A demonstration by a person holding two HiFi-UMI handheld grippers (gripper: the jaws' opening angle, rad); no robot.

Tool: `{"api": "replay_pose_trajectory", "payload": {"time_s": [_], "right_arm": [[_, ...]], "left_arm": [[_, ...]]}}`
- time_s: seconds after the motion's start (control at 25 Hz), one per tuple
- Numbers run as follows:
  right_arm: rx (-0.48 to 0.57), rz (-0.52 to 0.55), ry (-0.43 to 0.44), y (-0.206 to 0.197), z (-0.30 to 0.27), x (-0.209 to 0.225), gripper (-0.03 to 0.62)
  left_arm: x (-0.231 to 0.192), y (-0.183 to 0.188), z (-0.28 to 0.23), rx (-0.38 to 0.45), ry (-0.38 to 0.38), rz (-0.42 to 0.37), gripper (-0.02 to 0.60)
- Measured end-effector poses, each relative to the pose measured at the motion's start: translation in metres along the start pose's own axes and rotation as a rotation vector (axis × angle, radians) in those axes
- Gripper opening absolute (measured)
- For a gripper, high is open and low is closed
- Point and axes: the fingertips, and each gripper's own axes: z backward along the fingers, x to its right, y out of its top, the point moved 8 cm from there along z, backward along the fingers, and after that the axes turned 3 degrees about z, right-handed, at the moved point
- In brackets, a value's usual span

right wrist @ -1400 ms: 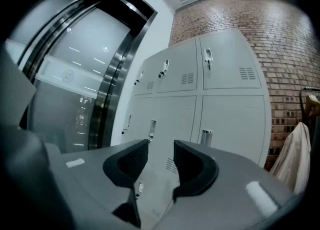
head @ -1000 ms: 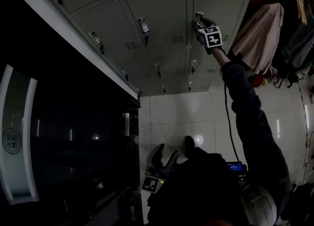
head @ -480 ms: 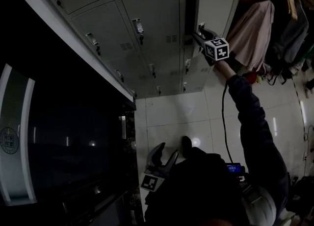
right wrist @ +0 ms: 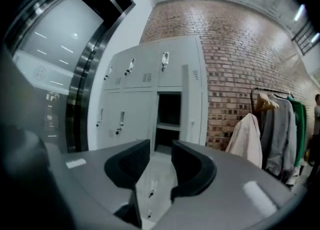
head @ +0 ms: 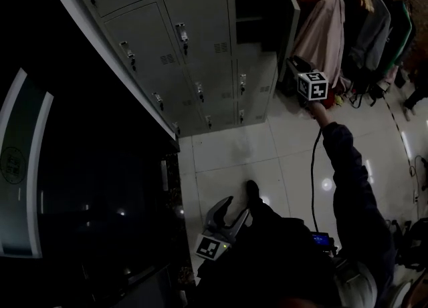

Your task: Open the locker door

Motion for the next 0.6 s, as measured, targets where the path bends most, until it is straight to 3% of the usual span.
{"api": "replay_pose_trajectory", "payload": {"time_s": [0.12, 0.2, 0.32, 0.44, 0.6], "right_arm": [[0.042, 0.027, 0.126, -0.044, 0.098, -0.076, 0.123], [0.028, -0.003, 0.219, -0.080, 0.178, -0.147, 0.121], [-0.027, -0.080, 0.313, -0.122, 0.285, -0.232, 0.069], [-0.045, -0.127, 0.320, -0.136, 0.362, -0.275, 0.031], [0.004, -0.042, 0.362, -0.129, 0.414, -0.283, 0.002]], "left_arm": [[0.024, -0.015, 0.019, -0.008, -0.012, 0.024, 0.236], [0.033, -0.023, 0.029, -0.020, -0.010, 0.036, 0.232], [0.040, -0.030, 0.034, -0.049, -0.018, 0.043, 0.224], [0.047, -0.034, 0.029, -0.073, -0.038, 0.023, 0.219], [0.066, -0.039, 0.010, -0.098, -0.077, -0.005, 0.218]]}}
